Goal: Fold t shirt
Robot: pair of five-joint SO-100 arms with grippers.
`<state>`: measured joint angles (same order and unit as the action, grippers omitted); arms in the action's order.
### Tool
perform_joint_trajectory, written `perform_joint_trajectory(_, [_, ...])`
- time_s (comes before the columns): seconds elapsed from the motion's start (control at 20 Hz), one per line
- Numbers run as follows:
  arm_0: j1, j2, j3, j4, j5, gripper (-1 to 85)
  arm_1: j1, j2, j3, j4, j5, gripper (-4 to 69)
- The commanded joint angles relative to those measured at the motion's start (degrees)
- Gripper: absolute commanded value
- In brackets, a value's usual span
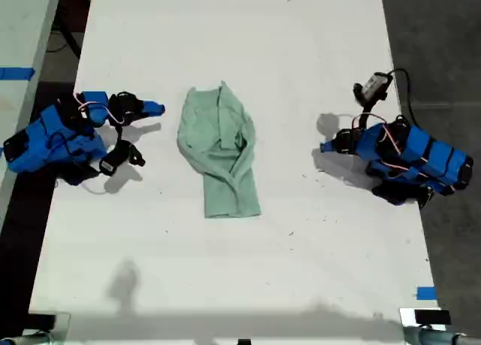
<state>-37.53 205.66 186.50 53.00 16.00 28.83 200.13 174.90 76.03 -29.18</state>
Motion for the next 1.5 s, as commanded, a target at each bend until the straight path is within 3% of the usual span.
perform_joint_trajectory(0.0, [-1.6, 0.5, 2.3, 2.5, -4.3, -0.3, 1.0, 0.4, 3.3, 0.4, -0.1, 4.0])
perform_joint_trajectory(0.15, [-1.8, 0.5, 2.3, 2.5, -4.4, -0.3, 1.0, 0.4, 3.3, 0.4, -0.1, 6.1])
perform_joint_trajectory(0.2, [-1.8, 0.5, 2.3, 2.5, -4.4, -0.1, 0.5, 0.4, 3.3, 0.4, -0.2, 1.3])
perform_joint_trajectory(0.4, [-2.1, 0.5, 2.3, 2.7, -4.6, 7.3, 0.7, 0.4, 3.3, 0.4, 0.0, 4.4])
perform_joint_trajectory(0.5, [-2.0, 0.5, 2.3, 2.7, -4.6, 6.8, 0.8, 0.4, 3.3, 0.4, -0.1, 5.8])
perform_joint_trajectory(0.55, [-1.2, 0.5, 2.3, 2.3, -4.8, 0.8, 0.8, 0.4, 3.3, 0.4, 0.0, 6.2])
perform_joint_trajectory(0.6, [2.0, 0.5, 2.3, -0.6, -4.8, -0.3, -0.8, 0.4, 3.2, 0.0, -0.1, 7.9])
perform_joint_trajectory(0.65, [6.0, 0.5, 2.1, -4.7, -4.7, -0.3, -4.0, 0.2, 2.9, -4.6, -4.7, 10.2])
perform_joint_trajectory(0.75, [4.7, -3.2, -4.7, -4.4, -4.9, -0.4, -5.6, -10.9, -8.0, -5.7, -3.3, 10.7])
perform_joint_trajectory(0.85, [6.4, -33.2, -24.6, -4.2, -8.2, -0.4, -7.6, -36.3, -27.9, -5.3, -0.8, 8.3])
perform_joint_trajectory(1.05, [27.9, -93.3, -83.1, 20.1, -21.1, 2.8, -23.5, -66.4, -62.4, -1.6, 5.3, 3.5])
perform_joint_trajectory(1.1, [33.3, -105.9, -97.6, 28.4, -27.2, 12.5, -28.4, -73.8, -69.1, -1.8, 6.3, 7.6])
perform_joint_trajectory(1.15, [37.4, -117.4, -111.3, 33.2, -29.5, 16.8, -32.3, -82.2, -75.7, -1.1, 6.5, 17.7])
perform_joint_trajectory(1.3, [45.9, -136.5, -130.9, 33.6, -34.0, 20.4, -39.3, -103.4, -94.2, -1.1, 5.4, 23.6])
perform_joint_trajectory(1.45, [49.2, -141.2, -130.9, 32.6, -39.0, 21.8, -41.4, -115.8, -105.9, -0.7, 4.7, 25.0])
